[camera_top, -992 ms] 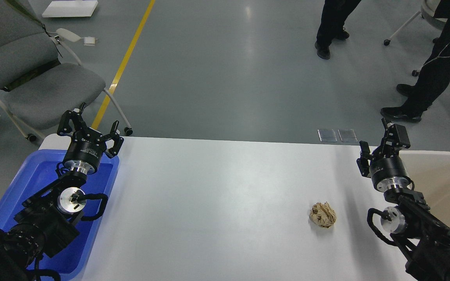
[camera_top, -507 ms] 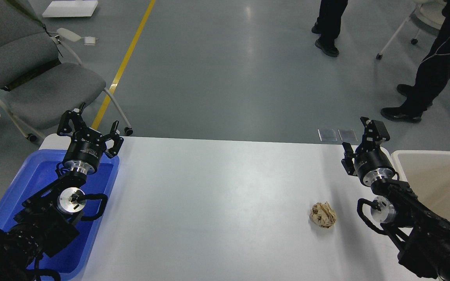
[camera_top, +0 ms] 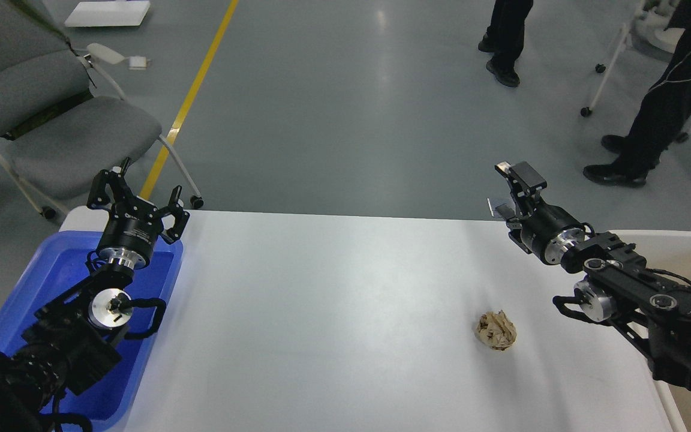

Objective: Tidy desktop
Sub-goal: 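Lower the right gripper onto the tan snack and close it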

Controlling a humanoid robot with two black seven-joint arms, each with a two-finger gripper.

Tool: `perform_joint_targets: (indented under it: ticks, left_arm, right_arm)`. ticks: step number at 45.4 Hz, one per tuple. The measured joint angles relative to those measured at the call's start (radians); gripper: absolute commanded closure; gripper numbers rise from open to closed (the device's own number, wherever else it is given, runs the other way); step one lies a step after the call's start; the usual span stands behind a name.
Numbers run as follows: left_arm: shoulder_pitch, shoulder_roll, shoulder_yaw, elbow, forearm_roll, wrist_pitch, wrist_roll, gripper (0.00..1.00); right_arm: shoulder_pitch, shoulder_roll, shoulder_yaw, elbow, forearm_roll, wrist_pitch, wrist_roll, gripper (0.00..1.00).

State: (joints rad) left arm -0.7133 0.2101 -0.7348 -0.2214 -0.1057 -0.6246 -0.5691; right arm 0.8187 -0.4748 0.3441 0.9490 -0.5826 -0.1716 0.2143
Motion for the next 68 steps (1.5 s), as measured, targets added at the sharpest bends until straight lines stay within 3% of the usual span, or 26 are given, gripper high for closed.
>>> perform_joint_targets:
  ticks: [9,20,41,68]
  left_arm:
    - [0.0,0.0,0.0,0.0,0.0,0.0,0.0,0.0]
    - [0.0,0.0,0.0,0.0,0.0,0.0,0.0,0.0]
    - [0.0,0.0,0.0,0.0,0.0,0.0,0.0,0.0]
    - [0.0,0.0,0.0,0.0,0.0,0.0,0.0,0.0]
  right_arm:
    - [0.151,-0.064,-0.241,0.083,-0.123,0.01,-0.109,0.0]
    - [0.285,-0.088,-0.506,0.126,-0.357,0.013,-0.149,0.0]
    - [0.381,-0.026,-0.884,0.137,-0.649,0.009,-0.149,0.0]
    - [0.269,0.026,-0.939,0.064,-0.707,-0.022,-0.117,0.0]
